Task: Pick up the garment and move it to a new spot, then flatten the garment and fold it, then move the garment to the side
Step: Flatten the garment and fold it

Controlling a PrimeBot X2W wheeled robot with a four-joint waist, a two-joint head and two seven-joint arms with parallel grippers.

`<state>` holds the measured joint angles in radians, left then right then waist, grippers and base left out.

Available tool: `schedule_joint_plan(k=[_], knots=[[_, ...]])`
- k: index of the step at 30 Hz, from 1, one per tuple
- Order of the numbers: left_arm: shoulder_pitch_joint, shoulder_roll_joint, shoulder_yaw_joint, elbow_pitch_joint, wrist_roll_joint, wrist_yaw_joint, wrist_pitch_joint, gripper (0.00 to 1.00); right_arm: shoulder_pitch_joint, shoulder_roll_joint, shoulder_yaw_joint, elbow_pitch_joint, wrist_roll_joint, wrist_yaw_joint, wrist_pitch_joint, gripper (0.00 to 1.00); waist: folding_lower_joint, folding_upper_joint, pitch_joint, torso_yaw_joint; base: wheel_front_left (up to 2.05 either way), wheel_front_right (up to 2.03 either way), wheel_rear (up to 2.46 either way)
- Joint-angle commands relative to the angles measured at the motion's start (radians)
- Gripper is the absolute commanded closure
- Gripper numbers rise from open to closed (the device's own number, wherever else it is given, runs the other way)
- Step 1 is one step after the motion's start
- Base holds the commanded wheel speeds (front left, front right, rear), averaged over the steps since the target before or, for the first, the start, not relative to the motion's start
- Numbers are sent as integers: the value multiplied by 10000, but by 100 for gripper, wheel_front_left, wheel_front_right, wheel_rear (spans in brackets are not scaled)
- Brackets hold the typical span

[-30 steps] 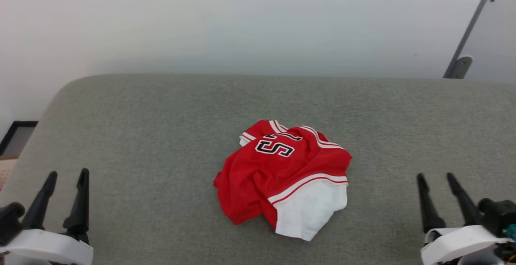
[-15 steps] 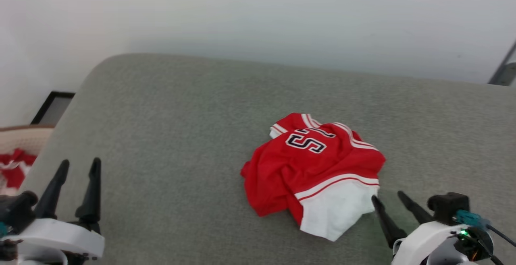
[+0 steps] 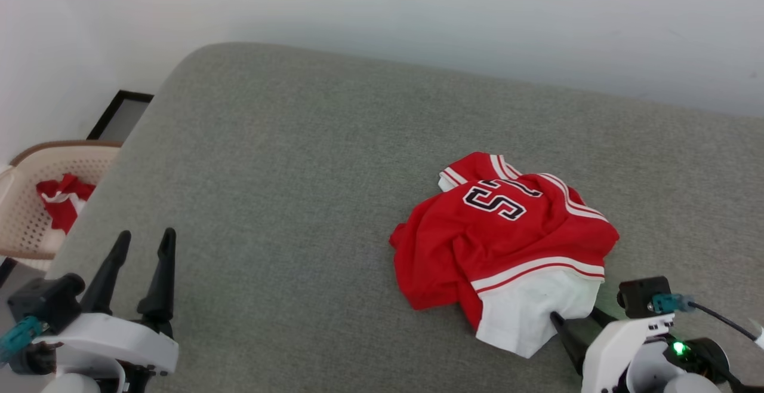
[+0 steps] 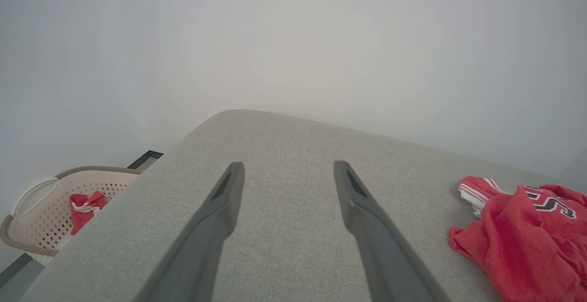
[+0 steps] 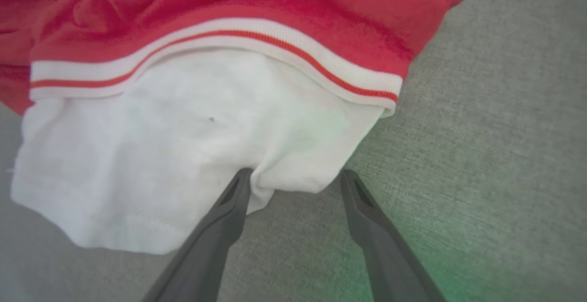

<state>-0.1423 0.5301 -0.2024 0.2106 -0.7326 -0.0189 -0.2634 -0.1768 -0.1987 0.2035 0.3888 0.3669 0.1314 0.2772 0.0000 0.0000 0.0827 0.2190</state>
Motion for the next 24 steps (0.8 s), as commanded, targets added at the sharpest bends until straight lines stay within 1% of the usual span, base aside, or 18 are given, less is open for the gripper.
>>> schedule_joint_plan(k=[1,4,5,6,9,12,19,24], knots=[[-84,-51,5,35,64,-51,-9,0,-122,55,29,99,-61,-14,37,0,0,0,65,69,0,0,0],[-185,-122,18,150,101,-108,-11,0,-289,111,196,445,-102,-14,177,0,0,0,93,122,0,0,0],[-199,-141,29,184,114,-132,-11,0,-345,100,308,540,-103,-13,255,23,0,0,98,136,0,0,0],[-213,-163,38,219,132,-158,-11,0,-398,66,440,618,-125,-13,296,100,0,0,98,147,0,0,0],[-278,-225,97,308,176,-217,-12,0,-479,11,620,722,-65,-13,355,100,0,0,79,161,0,0,0],[-286,-273,175,389,227,-267,-13,0,-553,-205,598,639,38,-14,525,100,0,0,42,132,0,0,0],[-197,-327,419,463,303,-374,-9,0,-613,-737,-99,-150,6,-16,1059,100,0,0,-18,-78,0,0,0],[-162,-377,519,474,356,-435,-9,0,-696,-1394,-885,-866,-167,-16,1719,100,0,0,-73,-241,0,0,0]])
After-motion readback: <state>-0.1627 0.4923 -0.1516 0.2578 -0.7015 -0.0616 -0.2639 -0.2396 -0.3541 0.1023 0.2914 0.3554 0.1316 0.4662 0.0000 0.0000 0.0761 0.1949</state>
